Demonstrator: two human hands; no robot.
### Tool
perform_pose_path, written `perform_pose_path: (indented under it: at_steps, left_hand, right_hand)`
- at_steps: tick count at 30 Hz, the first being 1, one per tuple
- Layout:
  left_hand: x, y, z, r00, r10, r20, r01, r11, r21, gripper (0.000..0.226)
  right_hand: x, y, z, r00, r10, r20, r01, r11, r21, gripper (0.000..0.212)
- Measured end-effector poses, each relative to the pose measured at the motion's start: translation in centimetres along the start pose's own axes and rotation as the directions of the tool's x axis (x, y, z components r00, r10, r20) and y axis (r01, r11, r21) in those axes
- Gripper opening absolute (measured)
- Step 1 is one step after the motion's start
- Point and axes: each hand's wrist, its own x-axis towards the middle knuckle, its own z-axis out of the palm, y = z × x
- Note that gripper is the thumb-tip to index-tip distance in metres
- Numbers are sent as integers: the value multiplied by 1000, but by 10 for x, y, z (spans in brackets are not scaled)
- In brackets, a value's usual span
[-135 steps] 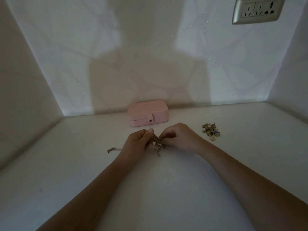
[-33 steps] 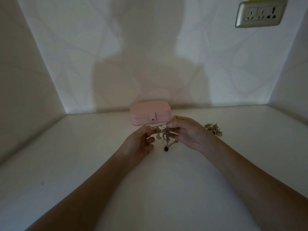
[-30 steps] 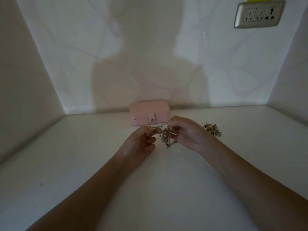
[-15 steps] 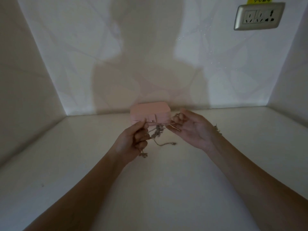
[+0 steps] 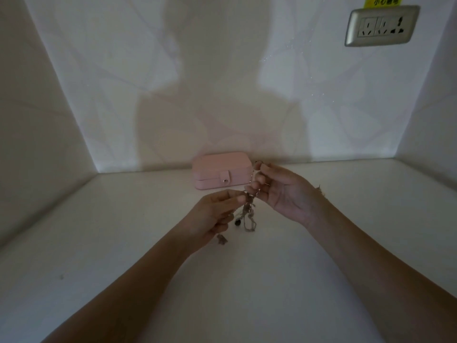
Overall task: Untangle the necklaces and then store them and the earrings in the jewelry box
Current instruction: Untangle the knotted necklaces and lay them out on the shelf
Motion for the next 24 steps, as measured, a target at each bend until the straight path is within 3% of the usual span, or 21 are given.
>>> perform_pose_path:
  at_steps: [5, 10, 18, 21, 24]
  left_hand:
    - [2, -4, -1, 996, -2, -87, 12, 993, 115, 28]
    - [0, -2, 2, 996, 48, -71, -38, 989, 140, 16]
    - [2, -4, 2, 990, 59, -131, -42, 990, 131, 10]
    - [3, -1, -2, 990, 9, -143, -14, 999, -41, 20]
    - [3, 0, -2, 995, -6, -102, -11, 987, -163, 12]
  right_hand:
    - [-2, 2, 0, 999, 35, 8, -33, 987, -159, 11]
    - [-3, 1, 4, 998, 40, 41, -33, 986, -161, 13]
    - [-3, 1, 0, 998, 28, -48, -46, 901, -431, 3]
    - [-4, 1, -3, 997, 55, -48, -73, 788, -611, 7]
    - [-5, 5, -1, 989, 119, -82, -140, 645, -751, 15]
